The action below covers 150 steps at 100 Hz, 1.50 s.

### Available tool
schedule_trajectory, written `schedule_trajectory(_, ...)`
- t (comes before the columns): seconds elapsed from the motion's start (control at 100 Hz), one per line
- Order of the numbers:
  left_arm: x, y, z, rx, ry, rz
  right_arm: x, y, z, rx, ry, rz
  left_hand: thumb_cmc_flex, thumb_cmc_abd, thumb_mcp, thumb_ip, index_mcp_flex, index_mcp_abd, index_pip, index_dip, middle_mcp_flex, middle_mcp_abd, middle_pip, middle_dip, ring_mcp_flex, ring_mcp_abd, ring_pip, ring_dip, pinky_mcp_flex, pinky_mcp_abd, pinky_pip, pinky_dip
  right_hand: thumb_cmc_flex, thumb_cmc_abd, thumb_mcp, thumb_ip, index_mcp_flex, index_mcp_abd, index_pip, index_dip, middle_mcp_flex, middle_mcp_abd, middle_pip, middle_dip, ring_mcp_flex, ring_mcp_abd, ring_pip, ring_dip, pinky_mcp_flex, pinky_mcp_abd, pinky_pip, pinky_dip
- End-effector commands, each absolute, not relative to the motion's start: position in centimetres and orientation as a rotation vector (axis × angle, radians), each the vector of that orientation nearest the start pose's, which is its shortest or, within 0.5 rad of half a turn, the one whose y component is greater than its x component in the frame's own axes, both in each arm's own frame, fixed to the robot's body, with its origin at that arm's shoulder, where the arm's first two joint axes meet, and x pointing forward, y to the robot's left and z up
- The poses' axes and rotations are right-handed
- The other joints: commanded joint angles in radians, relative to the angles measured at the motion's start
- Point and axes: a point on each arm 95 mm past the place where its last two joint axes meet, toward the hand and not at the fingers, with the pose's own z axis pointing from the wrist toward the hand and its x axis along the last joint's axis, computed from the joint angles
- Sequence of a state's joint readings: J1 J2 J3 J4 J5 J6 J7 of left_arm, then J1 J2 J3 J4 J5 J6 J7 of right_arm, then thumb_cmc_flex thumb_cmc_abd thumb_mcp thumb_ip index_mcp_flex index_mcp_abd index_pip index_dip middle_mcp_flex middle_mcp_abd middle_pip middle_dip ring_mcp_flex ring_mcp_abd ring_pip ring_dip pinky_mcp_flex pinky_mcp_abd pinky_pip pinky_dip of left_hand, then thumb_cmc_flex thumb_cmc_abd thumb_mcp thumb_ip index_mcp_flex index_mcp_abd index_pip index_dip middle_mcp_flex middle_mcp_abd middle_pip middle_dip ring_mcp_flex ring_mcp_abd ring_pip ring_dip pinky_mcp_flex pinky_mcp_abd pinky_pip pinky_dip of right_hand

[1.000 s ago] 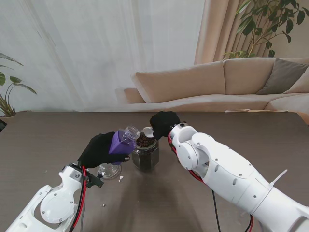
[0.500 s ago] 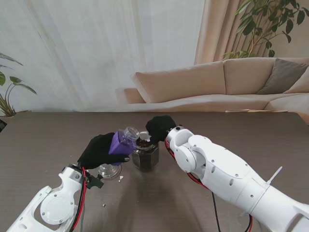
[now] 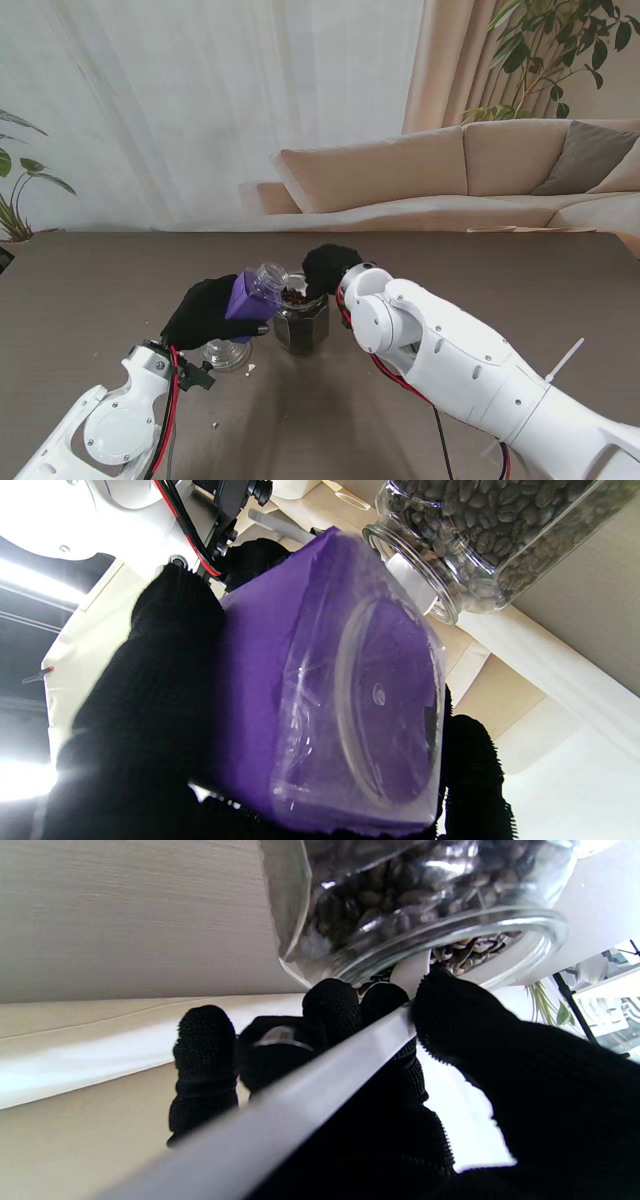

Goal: Portion coffee beans from the glass jar into the coffee jar

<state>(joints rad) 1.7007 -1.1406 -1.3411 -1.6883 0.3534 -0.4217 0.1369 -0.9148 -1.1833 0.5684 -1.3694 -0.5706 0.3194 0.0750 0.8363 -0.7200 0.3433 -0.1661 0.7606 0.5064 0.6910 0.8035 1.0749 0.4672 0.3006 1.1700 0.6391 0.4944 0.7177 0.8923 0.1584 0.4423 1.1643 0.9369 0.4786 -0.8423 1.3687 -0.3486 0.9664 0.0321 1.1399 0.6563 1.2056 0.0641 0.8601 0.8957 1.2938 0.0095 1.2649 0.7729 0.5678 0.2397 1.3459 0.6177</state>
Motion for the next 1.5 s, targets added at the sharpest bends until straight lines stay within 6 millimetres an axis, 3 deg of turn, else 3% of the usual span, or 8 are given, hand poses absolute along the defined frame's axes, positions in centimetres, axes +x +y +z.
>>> schedule_trajectory(0.0,36.7,0.2,-28.9,-1.474,0.978,-2.325,49.1,15.8,-26.4,1.316,1.656,1.531,0.178,0.245,0.405,0.052,0.13,-0.083,0.188,0.059,0.004,-0.056,0.008,-0.01,-0.001,0.034,0.065,0.023,-0.021,-0.127,-0.013,-0.009,-0.003,0.005,0.046,-0.006,0.004,-0.004,0.018,0.009,0.034,0.027,0.01,0.004,0.027,-0.08,0.006,-0.001,0.362,-0.006,-0.014,0.0)
schedule_trajectory(0.47,37.1,0.4,-29.1,-1.484,0.98,-2.313,49.3,14.9,-26.1,1.483,1.546,1.546,0.179,0.245,0.405,0.052,0.129,-0.082,0.187,0.058,0.004,-0.058,0.009,-0.009,-0.002,0.033,0.065,0.023,-0.022,-0.128,-0.013,-0.01,0.004,-0.001,0.05,-0.006,0.009,0.006,0.022,0.005,0.041,0.034,0.01,0.003,0.026,-0.072,0.014,0.003,0.366,0.007,-0.012,0.0)
schedule_trajectory(0.89,38.7,1.0,-30.1,-1.542,0.961,-2.273,49.2,13.7,-25.9,1.581,1.475,1.572,0.181,0.246,0.402,0.052,0.129,-0.082,0.186,0.057,0.002,-0.056,0.008,-0.008,-0.006,0.035,0.064,0.023,-0.026,-0.13,-0.015,-0.01,0.006,-0.005,0.053,-0.006,0.013,0.012,0.022,0.006,0.045,0.036,0.009,0.004,0.026,-0.067,0.018,0.005,0.367,0.013,-0.011,0.0)
schedule_trajectory(1.49,40.5,1.5,-33.3,-1.668,0.961,-2.187,48.6,12.2,-21.5,1.556,1.376,1.657,0.186,0.249,0.398,0.052,0.126,-0.079,0.184,0.055,-0.003,-0.055,0.005,-0.001,-0.015,0.034,0.064,0.024,-0.034,-0.135,-0.017,-0.009,0.008,-0.005,0.052,-0.006,0.014,0.018,0.021,0.006,0.045,0.04,0.007,0.006,0.026,-0.06,0.019,0.005,0.363,0.019,-0.012,0.0)
